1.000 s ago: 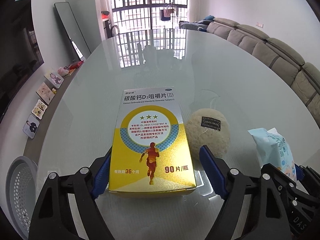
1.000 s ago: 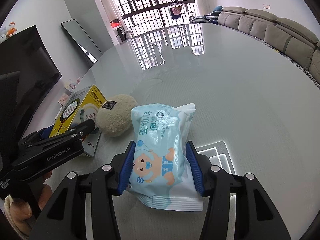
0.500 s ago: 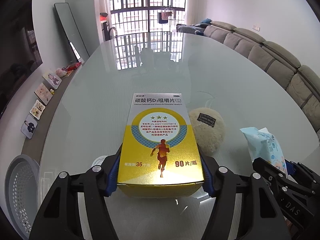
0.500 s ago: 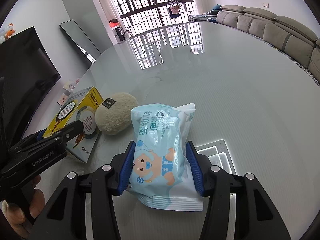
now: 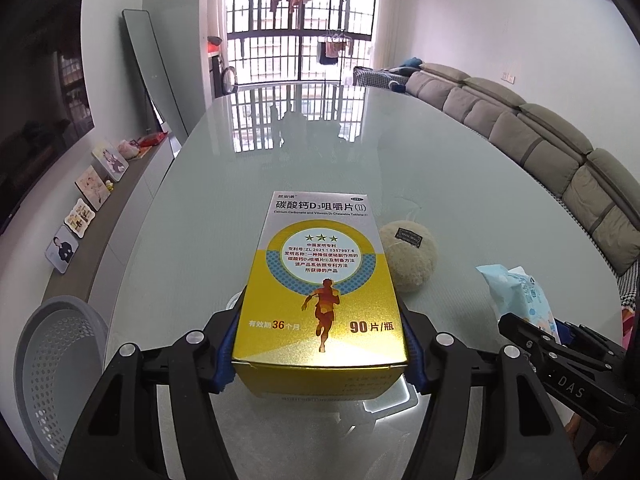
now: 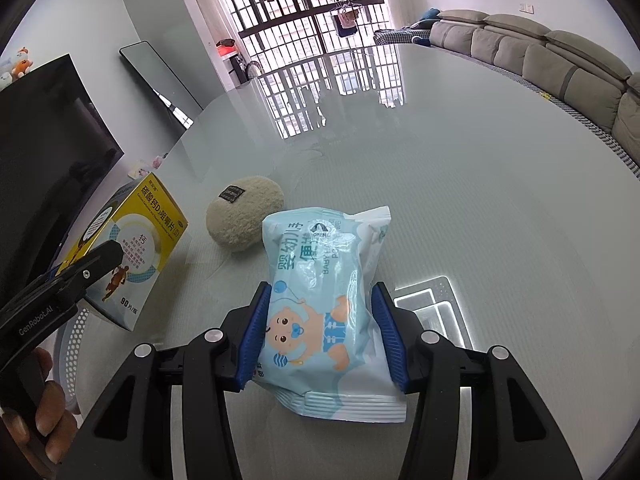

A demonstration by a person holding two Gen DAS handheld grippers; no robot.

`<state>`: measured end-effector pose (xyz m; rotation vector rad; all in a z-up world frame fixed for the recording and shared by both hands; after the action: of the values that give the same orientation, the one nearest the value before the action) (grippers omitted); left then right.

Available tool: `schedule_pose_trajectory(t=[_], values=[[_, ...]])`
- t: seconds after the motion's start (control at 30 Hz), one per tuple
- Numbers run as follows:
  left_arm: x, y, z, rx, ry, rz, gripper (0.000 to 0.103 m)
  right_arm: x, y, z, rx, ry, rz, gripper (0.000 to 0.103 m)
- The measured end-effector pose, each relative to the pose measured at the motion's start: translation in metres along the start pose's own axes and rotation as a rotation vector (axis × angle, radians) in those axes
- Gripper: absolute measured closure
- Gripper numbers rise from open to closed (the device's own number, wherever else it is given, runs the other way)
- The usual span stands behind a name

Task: Collect trash
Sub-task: 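Carry the yellow box and wipes packet in both grippers over the gray basket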

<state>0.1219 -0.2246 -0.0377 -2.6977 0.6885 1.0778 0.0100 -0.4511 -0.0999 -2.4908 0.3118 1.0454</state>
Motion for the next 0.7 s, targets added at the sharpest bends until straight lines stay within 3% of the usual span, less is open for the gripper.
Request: schedule_pose_trajectory(t=[0.3, 0.7], values=[[-0.033, -0.038, 0.008, -0.036, 0.043, -0.025, 0.041, -0.018, -0.055, 0.007, -0.1, 0.016, -0.025, 0.053], [-0.072, -0.156, 0.043, -0.155, 0.069, -0.159, 0.041, 0.002, -0.186, 0.031, -0.289, -0.044, -0.146, 0.053]])
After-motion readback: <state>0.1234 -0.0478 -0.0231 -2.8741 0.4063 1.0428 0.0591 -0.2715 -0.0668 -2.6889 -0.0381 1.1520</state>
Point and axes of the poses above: each gripper's, at about its wrist camera, not at the fingertips, and x roughly the way its jaws point, y to its right, z to its underside, the point moved 10 cm from there along x, roughly the way its jaws point, and after that the axes turned 2 degrees about x, right-handed, at the moved point
